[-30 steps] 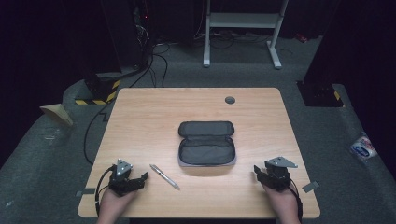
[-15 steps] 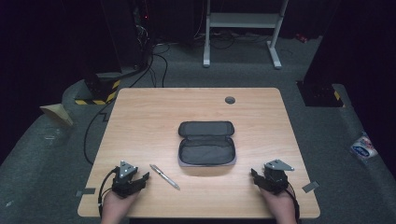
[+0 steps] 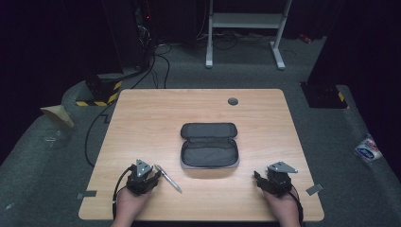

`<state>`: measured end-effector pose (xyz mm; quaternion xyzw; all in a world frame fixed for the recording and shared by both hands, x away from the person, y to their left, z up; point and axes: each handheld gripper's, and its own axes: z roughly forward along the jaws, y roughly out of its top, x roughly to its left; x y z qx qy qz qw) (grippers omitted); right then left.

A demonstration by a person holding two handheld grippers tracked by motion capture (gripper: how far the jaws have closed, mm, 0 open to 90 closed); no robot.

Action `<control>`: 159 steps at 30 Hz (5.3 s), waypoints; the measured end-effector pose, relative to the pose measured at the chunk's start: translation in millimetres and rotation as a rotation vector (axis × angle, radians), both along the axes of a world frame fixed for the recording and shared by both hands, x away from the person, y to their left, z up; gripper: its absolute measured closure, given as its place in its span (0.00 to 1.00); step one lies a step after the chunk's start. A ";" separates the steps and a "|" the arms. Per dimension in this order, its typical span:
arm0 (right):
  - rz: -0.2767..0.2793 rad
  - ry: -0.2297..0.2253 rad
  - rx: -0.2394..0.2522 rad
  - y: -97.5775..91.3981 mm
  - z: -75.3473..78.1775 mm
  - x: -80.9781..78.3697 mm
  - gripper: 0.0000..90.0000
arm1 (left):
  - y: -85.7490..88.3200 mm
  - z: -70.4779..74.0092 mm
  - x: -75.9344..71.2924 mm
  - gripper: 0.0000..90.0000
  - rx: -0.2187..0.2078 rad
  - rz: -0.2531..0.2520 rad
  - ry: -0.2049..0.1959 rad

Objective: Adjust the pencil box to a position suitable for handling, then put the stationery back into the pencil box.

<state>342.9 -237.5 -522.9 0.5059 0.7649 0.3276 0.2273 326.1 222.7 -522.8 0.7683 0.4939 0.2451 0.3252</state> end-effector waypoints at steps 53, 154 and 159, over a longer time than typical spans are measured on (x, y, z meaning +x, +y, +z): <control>-0.001 -0.002 -0.002 0.9 0.1 -0.4 0.44 | -30.4 5.1 -7.6 0.72 -0.004 -0.072 0.057; 0.004 -0.002 0.000 0.8 0.0 -0.2 0.44 | -6.1 68.5 -11.2 0.88 -0.166 -0.208 -0.192; 0.007 -0.002 0.000 0.6 -0.1 0.7 0.43 | -10.7 73.8 -3.5 0.88 -0.174 -0.218 -0.196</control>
